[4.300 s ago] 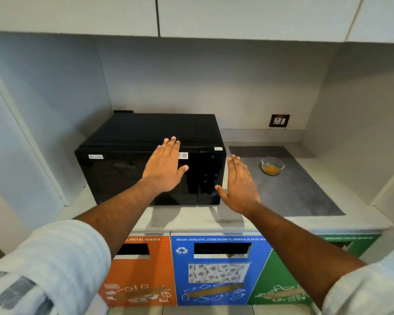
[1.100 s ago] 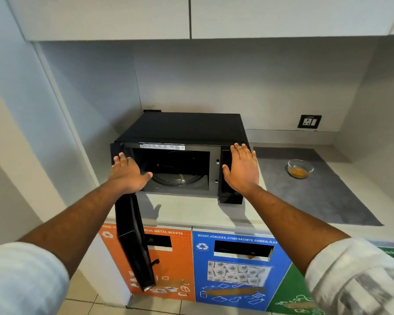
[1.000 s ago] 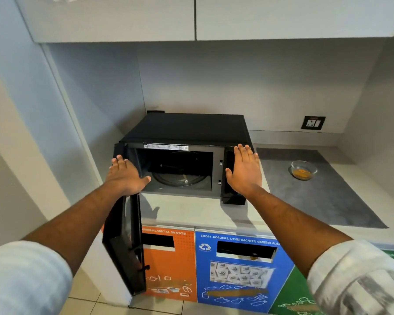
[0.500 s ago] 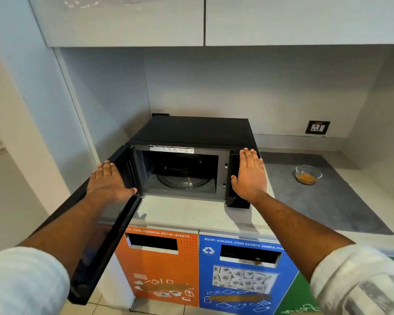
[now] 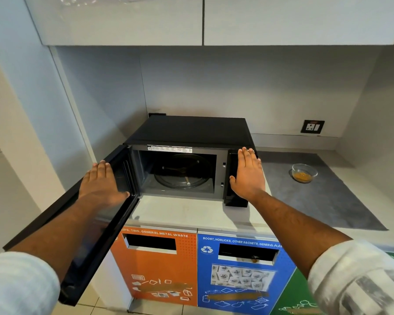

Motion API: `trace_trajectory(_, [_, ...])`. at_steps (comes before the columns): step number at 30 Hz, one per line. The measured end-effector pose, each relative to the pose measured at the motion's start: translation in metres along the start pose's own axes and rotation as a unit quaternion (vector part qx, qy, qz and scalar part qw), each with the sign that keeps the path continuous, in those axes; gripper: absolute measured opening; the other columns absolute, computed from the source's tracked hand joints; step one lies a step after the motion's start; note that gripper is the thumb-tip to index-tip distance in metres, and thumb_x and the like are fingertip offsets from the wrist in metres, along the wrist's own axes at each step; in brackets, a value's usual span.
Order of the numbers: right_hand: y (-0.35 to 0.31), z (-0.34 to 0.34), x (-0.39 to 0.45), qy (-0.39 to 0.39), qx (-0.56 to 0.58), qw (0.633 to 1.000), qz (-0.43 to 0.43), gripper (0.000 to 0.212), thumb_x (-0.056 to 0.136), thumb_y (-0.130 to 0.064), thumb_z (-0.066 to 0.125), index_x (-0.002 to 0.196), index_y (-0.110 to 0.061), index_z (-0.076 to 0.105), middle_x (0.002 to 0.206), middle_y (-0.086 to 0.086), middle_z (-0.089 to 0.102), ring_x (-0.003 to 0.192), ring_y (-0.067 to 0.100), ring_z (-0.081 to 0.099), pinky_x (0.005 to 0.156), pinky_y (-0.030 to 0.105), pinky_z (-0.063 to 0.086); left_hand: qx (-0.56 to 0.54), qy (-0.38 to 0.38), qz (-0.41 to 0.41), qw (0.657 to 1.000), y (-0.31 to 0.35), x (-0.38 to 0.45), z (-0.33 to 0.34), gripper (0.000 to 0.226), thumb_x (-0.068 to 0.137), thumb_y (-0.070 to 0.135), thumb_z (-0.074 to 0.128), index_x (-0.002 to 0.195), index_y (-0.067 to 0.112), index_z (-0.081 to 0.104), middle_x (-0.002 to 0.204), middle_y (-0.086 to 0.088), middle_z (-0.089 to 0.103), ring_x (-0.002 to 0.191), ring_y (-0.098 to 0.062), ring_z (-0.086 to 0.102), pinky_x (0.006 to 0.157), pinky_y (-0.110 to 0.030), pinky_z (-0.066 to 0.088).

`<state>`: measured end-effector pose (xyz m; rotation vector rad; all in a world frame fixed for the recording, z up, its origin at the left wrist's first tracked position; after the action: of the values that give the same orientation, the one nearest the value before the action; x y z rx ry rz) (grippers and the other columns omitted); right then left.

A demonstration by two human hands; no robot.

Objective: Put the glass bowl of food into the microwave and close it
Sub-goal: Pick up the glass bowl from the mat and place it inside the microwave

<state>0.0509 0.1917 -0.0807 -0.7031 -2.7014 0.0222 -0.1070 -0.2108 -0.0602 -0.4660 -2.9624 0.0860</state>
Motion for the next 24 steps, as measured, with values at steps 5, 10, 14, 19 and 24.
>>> trace_trajectory(5, [0.0, -0.01, -0.013, -0.011, 0.016, 1.0, -0.016, 0.093, 0.097, -0.047, 0.058, 0.165, -0.015, 0.003, 0.175, 0.008, -0.003, 0.162, 0.031, -0.005, 0.131, 0.051, 0.01, -0.014, 0.034, 0.016, 0.999, 0.015, 0.0, 0.002, 0.113, 0.083, 0.065, 0.058, 0.16, 0.001, 0.005, 0.17, -0.018, -0.004, 0.158, -0.034, -0.005, 0.128, -0.049, 0.004])
trace_trajectory(10, [0.009, -0.015, -0.033, -0.001, 0.059, 0.998, -0.026, 0.092, 0.095, -0.042, 0.064, 0.165, -0.017, 0.01, 0.175, 0.007, 0.004, 0.162, 0.03, 0.001, 0.13, 0.051, 0.013, -0.054, 0.058, 0.076, 0.994, 0.078, 0.001, -0.012, 0.105, 0.087, 0.06, 0.059, 0.16, 0.003, 0.01, 0.171, -0.016, 0.0, 0.158, -0.035, -0.002, 0.126, -0.048, 0.006])
trace_trajectory(14, [0.033, -0.016, -0.051, -0.001, 0.084, 0.996, -0.007, 0.091, 0.093, -0.041, 0.069, 0.164, -0.019, 0.017, 0.174, 0.008, 0.012, 0.161, 0.031, 0.008, 0.13, 0.05, 0.018, -0.078, 0.093, 0.144, 0.982, 0.139, -0.005, -0.022, 0.1, 0.089, 0.059, 0.057, 0.159, 0.003, 0.014, 0.17, -0.015, 0.006, 0.158, -0.033, 0.001, 0.127, -0.048, 0.008])
trace_trajectory(19, [0.085, -0.015, -0.072, -0.032, 0.086, 0.994, 0.054, 0.088, 0.092, -0.045, 0.069, 0.162, -0.02, 0.021, 0.173, 0.011, 0.014, 0.16, 0.036, 0.012, 0.128, 0.052, 0.023, -0.108, 0.087, 0.218, 0.966, 0.218, -0.025, -0.015, 0.099, 0.091, 0.062, 0.053, 0.161, 0.007, 0.009, 0.171, -0.011, 0.0, 0.158, -0.029, -0.005, 0.125, -0.045, 0.003])
trace_trajectory(24, [0.135, -0.013, -0.085, -0.04, 0.076, 0.992, 0.09, 0.085, 0.092, -0.045, 0.068, 0.16, -0.016, 0.027, 0.17, 0.018, 0.019, 0.156, 0.039, 0.02, 0.126, 0.052, 0.028, -0.141, 0.069, 0.271, 0.95, 0.291, -0.041, -0.012, 0.099, 0.092, 0.061, 0.053, 0.161, 0.007, 0.007, 0.172, -0.01, -0.002, 0.158, -0.029, -0.005, 0.126, -0.044, 0.003])
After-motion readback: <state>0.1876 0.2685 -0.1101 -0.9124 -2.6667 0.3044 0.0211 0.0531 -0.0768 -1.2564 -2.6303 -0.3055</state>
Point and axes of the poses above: each hand's wrist, its own x-axis towards the middle knuckle, its own z-axis out of the palm, y = z × x, the point moved 2 cm from there along x, towards the middle knuckle
